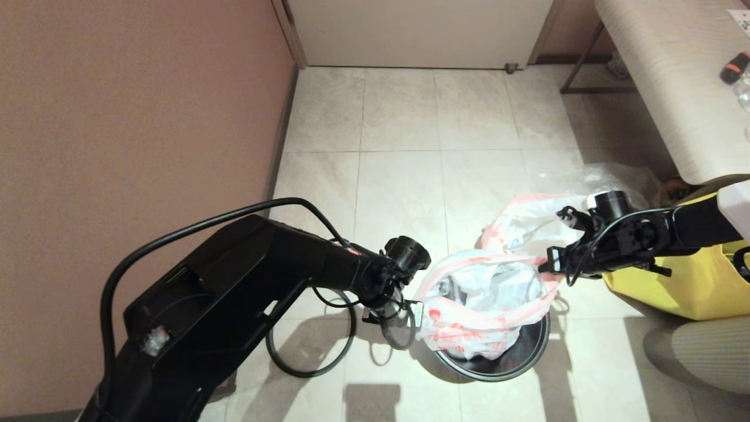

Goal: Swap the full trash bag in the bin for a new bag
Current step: Put the new garbage bag on the trash can

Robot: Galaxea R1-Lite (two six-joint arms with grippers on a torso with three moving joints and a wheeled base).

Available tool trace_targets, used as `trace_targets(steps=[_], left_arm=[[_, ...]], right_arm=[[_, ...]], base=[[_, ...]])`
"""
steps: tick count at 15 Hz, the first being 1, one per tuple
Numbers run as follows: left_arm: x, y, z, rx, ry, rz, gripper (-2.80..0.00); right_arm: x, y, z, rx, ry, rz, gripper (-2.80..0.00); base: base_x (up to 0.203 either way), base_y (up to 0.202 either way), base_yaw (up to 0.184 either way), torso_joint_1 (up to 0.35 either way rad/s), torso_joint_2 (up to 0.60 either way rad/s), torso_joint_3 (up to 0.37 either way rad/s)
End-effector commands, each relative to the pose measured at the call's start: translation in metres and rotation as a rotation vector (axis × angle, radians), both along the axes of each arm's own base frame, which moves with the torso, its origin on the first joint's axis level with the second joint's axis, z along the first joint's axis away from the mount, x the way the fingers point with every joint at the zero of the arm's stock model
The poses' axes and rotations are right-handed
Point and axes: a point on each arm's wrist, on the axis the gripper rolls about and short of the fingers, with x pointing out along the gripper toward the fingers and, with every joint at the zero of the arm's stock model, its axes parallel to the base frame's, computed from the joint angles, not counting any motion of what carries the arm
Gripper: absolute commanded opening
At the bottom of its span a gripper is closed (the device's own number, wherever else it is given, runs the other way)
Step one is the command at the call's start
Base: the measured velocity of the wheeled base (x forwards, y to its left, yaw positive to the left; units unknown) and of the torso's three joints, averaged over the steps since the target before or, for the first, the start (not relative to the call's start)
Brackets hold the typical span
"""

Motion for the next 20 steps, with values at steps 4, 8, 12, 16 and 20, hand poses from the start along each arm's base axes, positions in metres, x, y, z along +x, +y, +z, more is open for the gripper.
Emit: trace_targets(steps=[4,8,12,16,20], left_arm=[[-0.017,0.012,0.023,-0.014,0.006,0.038,0.00],[-0.056,0.043,0.061,-0.032,-0.004,0.049,0.00],[-0.096,0.067,0.098,-0.108,-0.086,0.028,-2.80],[-0.074,0.055,0.114,-0.206,-0.166,0.002,-2.80],[0.004,0.051,0.082,-0.221,-0.160,0.000,-2.80]], right_arm=[[-0.026,0.002,0.029,0.004,-0.029,0.001,0.00],[-0.071,0.003,0.062,0.034,-0.056,-0.011,0.00],[-0.130,0.011,0.096,0.142,-0.095,0.011,0.00],[-0.150,0.017,0.105,0.197,-0.072,-0.007,-2.80],[-0.121,0.021,0.097,0.197,0.010,-0.020,-2.80]], base=[[0.000,0.000,0.000,0.000,0.00,0.000],[0.000,0.000,0.000,0.000,0.00,0.000],[0.000,0.000,0.000,0.000,0.00,0.000],[0.000,0.000,0.000,0.000,0.00,0.000],[0.000,0.000,0.000,0.000,0.00,0.000]])
